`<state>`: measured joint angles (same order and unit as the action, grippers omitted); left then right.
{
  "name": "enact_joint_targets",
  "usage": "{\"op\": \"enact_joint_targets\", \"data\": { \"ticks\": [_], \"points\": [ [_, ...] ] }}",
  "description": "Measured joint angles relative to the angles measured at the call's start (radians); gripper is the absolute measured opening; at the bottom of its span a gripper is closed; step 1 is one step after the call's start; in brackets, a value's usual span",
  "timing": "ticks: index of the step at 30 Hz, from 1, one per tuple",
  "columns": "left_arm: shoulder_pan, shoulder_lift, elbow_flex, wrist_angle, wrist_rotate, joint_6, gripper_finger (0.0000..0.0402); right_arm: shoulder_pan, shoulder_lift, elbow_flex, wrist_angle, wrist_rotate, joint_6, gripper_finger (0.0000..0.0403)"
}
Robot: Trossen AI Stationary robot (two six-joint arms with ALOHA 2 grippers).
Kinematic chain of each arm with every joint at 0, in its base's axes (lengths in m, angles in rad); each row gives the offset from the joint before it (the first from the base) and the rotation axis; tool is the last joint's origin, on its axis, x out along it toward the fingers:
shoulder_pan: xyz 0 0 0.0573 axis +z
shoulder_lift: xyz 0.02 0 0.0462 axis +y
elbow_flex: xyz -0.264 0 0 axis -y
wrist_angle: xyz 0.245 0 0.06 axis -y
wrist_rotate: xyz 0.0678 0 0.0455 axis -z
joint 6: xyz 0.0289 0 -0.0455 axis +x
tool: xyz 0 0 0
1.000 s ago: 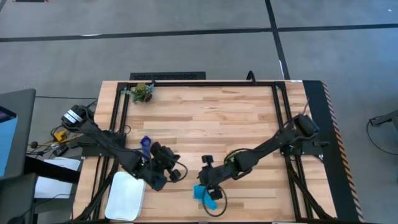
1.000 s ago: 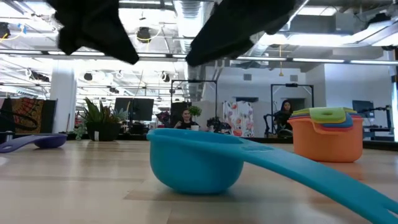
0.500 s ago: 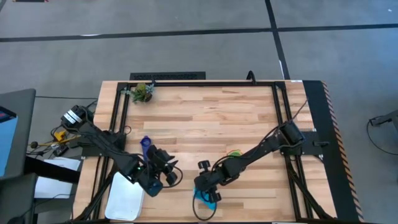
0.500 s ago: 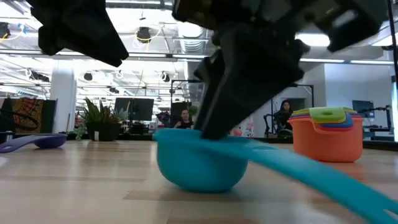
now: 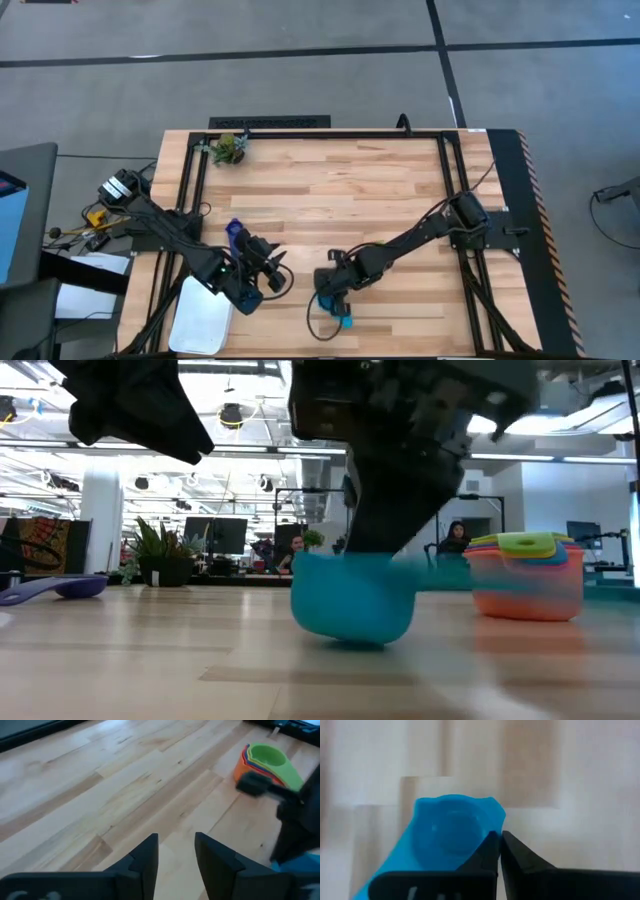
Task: Nest measuring cups in basket
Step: Stack the light blue measuring cup on top of the green measuring cup
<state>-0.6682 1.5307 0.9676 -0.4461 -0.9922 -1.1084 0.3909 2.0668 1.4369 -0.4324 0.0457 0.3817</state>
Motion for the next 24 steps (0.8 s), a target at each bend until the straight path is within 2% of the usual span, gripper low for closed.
{"op": "enact_joint_targets", "data": {
  "ticks": [3, 8, 16, 24],
  "points": [
    [0.000, 0.000, 0.000, -0.023, -0.001, -0.019, 0.0117, -0.013, -0.041, 0.001, -0.013, 0.024, 0.105, 0.0020],
    [0.000, 0.000, -0.002, -0.037, -0.014, -0.046, 0.0116, -0.015, -0.148, 0.000, -0.127, 0.132, 0.256, 0.0005],
    [0.006, 0.001, -0.003, -0.045, -0.052, -0.027, 0.0116, 0.016, -0.347, 0.000, -0.471, 0.271, 0.502, 0.0016],
    [0.062, 0.001, -0.004, -0.031, -0.037, 0.092, 0.0116, 0.051, -0.429, -0.003, -0.791, 0.298, 0.796, 0.0013]
  ]
}}
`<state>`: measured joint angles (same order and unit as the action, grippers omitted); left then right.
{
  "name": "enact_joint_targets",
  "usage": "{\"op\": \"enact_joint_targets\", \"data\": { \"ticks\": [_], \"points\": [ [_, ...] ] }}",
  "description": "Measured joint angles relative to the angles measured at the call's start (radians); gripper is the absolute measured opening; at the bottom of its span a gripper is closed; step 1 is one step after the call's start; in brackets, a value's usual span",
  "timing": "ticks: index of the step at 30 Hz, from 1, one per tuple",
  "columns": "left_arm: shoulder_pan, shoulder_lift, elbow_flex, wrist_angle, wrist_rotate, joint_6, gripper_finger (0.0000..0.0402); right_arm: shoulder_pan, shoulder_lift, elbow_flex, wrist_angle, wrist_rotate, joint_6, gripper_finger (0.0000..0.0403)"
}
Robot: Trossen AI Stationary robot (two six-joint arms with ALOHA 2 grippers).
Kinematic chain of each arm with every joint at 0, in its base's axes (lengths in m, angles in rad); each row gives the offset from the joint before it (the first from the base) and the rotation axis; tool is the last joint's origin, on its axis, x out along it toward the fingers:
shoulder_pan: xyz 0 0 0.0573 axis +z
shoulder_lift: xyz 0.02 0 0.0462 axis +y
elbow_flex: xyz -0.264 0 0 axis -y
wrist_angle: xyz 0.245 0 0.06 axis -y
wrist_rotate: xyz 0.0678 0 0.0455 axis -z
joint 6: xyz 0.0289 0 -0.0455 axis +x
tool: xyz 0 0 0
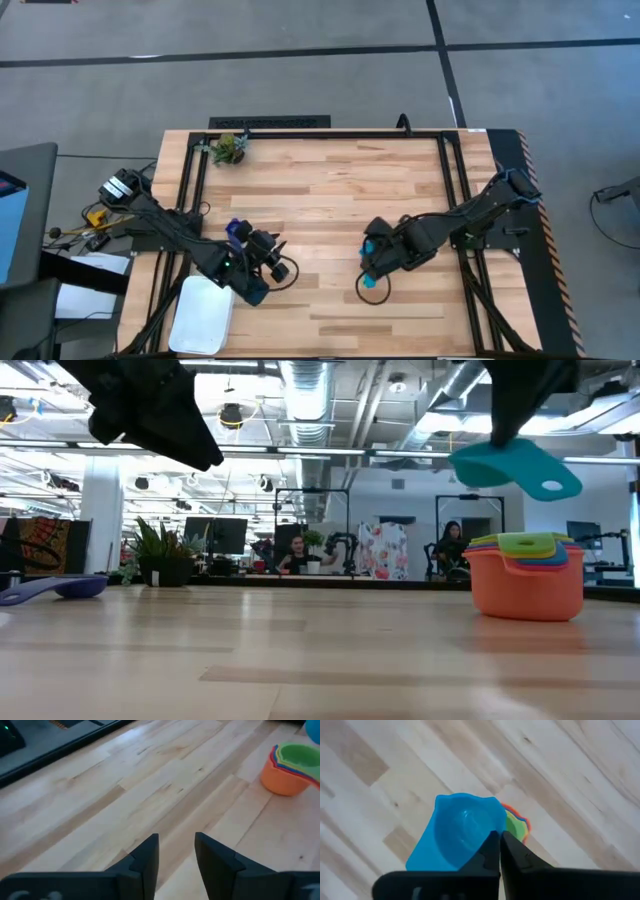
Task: Nest measuring cups in basket
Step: Stack the light blue measuring cup on top of the green measuring cup
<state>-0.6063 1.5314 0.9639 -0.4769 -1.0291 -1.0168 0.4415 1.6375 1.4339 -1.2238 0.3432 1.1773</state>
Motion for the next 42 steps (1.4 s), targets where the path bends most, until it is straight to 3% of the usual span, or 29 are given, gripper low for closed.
{"op": "enact_joint_targets", "data": {
  "ticks": [12, 21, 25, 34, 42],
  "points": [
    [0.060, 0.000, 0.000, -0.003, 0.065, 0.199, 0.0116, 0.016, 0.003, 0.000, -0.053, -0.029, 0.281, 0.0025],
    [0.085, 0.000, 0.000, -0.004, 0.065, 0.324, 0.0116, 0.069, 0.002, -0.014, -0.056, 0.017, 0.410, 0.0022],
    [0.102, 0.000, 0.000, -0.004, 0.064, 0.366, 0.0116, 0.100, -0.045, -0.109, -0.034, 0.023, 0.480, 0.0009],
    [0.196, 0.000, 0.000, 0.065, 0.083, 0.492, 0.0116, 0.128, -0.245, -0.383, 0.276, 0.058, 0.563, 0.0007],
    [0.286, 0.000, -0.001, 0.128, 0.188, 0.610, 0.0116, 0.118, -0.259, -0.459, 0.339, 0.082, 0.556, 0.0012]
  ]
}}
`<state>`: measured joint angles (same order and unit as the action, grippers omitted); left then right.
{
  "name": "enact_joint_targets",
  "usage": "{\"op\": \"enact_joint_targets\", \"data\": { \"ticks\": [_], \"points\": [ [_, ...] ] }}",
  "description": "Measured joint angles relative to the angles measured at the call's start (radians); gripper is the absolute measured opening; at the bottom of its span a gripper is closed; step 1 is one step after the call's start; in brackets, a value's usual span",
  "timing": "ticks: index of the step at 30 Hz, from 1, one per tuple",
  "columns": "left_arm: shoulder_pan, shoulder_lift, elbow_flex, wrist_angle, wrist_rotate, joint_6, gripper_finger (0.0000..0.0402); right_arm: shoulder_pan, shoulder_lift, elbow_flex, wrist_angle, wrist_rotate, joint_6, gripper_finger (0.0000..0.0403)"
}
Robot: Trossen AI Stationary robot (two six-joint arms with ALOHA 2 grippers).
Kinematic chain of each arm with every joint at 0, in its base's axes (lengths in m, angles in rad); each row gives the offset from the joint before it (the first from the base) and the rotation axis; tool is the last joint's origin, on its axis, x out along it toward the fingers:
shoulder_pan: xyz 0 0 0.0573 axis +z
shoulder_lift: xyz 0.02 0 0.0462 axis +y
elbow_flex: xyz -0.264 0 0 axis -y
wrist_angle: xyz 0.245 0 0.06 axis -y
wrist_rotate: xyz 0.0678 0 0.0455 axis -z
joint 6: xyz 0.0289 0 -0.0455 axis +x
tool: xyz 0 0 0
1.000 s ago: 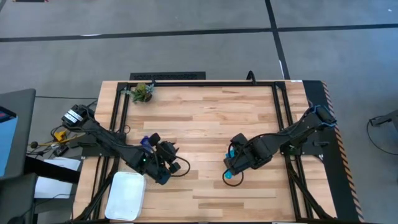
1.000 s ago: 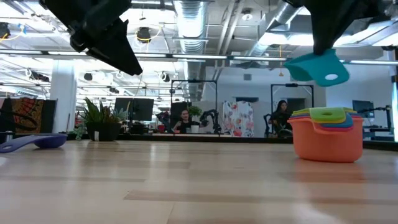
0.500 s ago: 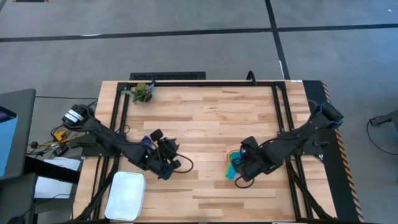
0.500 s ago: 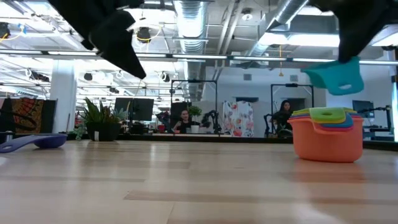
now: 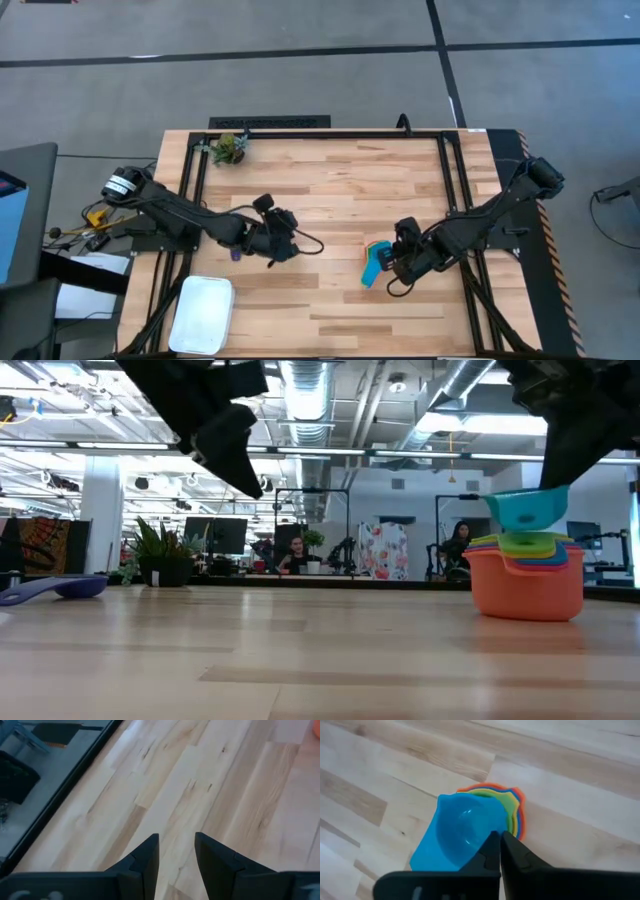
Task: Nest measuring cups in basket
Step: Stack the light blue measuring cup on top of the green measuring cup, then stack the dark blue measuring cup on top of the light blue measuring cup
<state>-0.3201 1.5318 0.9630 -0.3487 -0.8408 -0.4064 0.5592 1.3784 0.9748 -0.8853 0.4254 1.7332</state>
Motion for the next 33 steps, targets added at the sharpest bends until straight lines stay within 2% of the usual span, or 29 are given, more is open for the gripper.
{"op": "enact_joint_targets", "data": {
  "ticks": [13, 19, 22, 27, 30, 33],
  "points": [
    [0.026, 0.000, 0.000, 0.009, 0.055, 0.068, 0.0116, -0.019, 0.048, 0.000, -0.010, -0.027, -0.013, 0.0090],
    [0.026, -0.018, 0.000, -0.162, 0.061, 0.034, 0.0116, -0.016, 0.049, 0.008, -0.018, -0.018, -0.047, 0.0140],
    [0.026, -0.039, 0.000, -0.300, 0.049, -0.060, 0.0116, -0.016, 0.048, 0.032, -0.017, 0.053, -0.098, 0.0160],
    [0.022, -0.077, -0.001, -0.523, 0.041, -0.227, 0.0116, -0.009, 0.048, 0.053, 0.033, 0.245, -0.200, 0.0176],
    [0.022, -0.115, -0.047, -0.539, 0.030, -0.249, 0.0116, 0.007, 0.049, 0.048, 0.114, 0.383, -0.277, 0.0177],
    [0.052, -0.181, -0.137, -0.481, 0.092, -0.288, 0.0116, 0.017, 0.083, 0.032, 0.246, 0.499, -0.371, 0.0172]
  ]
}}
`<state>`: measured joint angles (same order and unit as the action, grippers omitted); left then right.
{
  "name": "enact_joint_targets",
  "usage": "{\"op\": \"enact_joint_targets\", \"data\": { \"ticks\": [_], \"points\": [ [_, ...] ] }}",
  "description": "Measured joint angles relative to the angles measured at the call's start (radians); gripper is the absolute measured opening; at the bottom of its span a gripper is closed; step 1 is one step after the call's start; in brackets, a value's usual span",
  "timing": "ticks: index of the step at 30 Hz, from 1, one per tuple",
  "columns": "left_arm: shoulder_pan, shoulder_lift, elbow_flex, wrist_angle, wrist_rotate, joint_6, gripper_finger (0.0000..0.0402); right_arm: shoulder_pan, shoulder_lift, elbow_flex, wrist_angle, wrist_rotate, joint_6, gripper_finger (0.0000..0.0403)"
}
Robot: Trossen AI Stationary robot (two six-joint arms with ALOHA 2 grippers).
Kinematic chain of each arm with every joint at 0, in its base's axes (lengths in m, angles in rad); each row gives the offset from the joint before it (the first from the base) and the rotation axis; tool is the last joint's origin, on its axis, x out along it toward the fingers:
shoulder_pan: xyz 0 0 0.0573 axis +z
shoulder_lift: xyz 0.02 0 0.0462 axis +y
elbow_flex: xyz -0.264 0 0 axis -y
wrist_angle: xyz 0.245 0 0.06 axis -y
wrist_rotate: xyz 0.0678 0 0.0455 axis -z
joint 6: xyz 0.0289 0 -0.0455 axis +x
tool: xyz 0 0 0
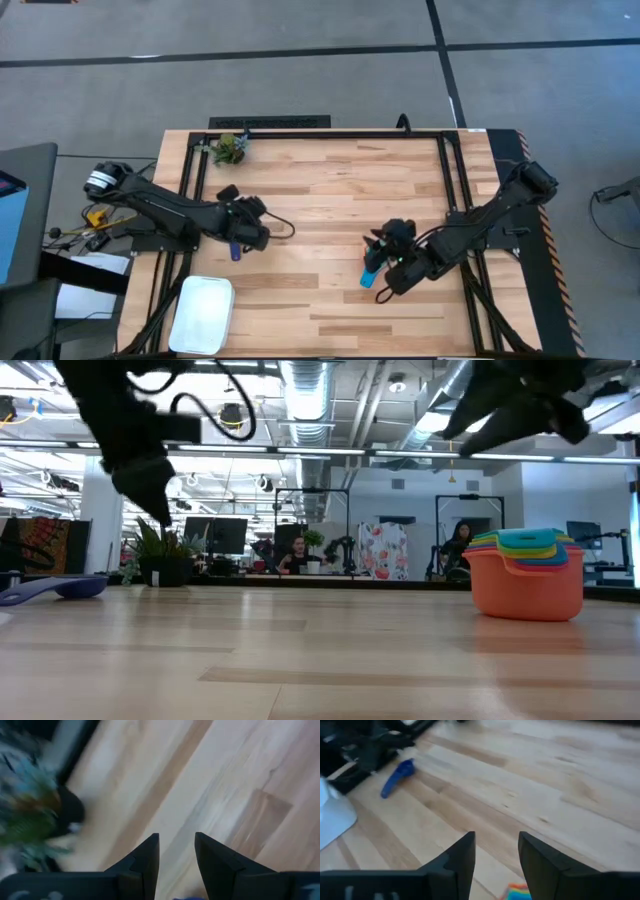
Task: Nest measuring cups in basket
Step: Stack the dark blue measuring cup on top of the light blue measuring cup
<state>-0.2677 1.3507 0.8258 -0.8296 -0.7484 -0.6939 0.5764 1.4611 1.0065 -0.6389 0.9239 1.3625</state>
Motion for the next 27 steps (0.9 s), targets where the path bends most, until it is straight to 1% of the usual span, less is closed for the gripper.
{"op": "enact_joint_targets", "data": {
  "ticks": [3, 7, 10, 13, 18, 22, 27],
  "points": [
    [0.006, -0.081, -0.087, 0.063, 0.034, -0.061, 0.0116, 0.000, 0.019, -0.001, 0.136, 0.026, -0.154, 0.0166],
    [-0.014, -0.192, -0.171, 0.095, 0.028, -0.147, 0.0116, -0.001, 0.051, -0.001, 0.369, 0.011, -0.403, 0.0162],
    [-0.019, -0.271, -0.213, 0.107, 0.016, -0.191, 0.0116, -0.003, 0.075, -0.001, 0.519, -0.043, -0.573, 0.0164],
    [-0.028, -0.339, -0.253, 0.138, 0.015, -0.202, 0.0116, -0.017, 0.099, 0.000, 0.627, -0.105, -0.687, 0.0168],
    [-0.035, -0.411, -0.293, 0.187, 0.016, -0.189, 0.0116, -0.059, 0.124, 0.001, 0.712, -0.225, -0.773, 0.0168],
    [-0.035, -0.439, -0.305, 0.171, 0.033, -0.184, 0.0116, -0.092, 0.148, 0.000, 0.748, -0.313, -0.803, 0.0161],
    [-0.035, -0.457, -0.305, 0.091, 0.061, -0.240, 0.0116, -0.118, 0.161, 0.000, 0.754, -0.339, -0.785, 0.0151]
  ]
}}
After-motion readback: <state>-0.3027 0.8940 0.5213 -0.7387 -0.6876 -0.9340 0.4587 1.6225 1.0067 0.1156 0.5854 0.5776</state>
